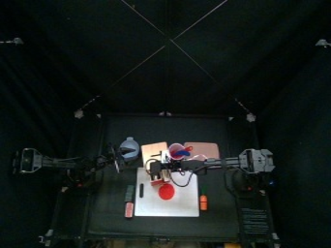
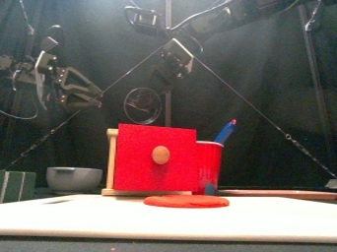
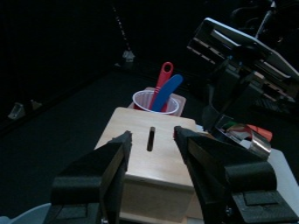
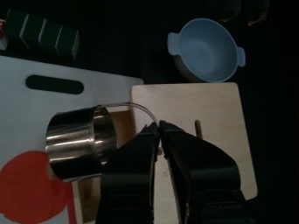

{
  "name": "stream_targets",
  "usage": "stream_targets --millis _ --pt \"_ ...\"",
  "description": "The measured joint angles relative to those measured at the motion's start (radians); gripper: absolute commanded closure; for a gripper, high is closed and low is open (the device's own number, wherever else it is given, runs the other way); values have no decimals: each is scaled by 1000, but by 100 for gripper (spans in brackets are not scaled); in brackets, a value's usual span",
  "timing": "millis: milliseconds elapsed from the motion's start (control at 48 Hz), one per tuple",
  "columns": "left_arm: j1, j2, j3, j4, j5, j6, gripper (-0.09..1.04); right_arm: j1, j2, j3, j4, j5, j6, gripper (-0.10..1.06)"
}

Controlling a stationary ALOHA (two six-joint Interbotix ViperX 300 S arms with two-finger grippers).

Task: Get the cutter from the drawer then cut the dough then place the extra dough in the bowl
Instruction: Place the cutter on the board

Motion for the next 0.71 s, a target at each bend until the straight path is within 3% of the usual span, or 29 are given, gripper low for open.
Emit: stream_targets --millis 312,438,562,708 --pt "-2 0 0 0 2 0 12 58 -124 101 -55 67 3 46" --pt "-2 0 -6 0 0 0 12 120 -216 186 -129 77 3 46" --pt "0 3 -21 0 0 2 12 183 -301 281 -242 97 11 46" --pt "0 15 -40 2 0 2 12 239 -368 379 -314 138 75 45"
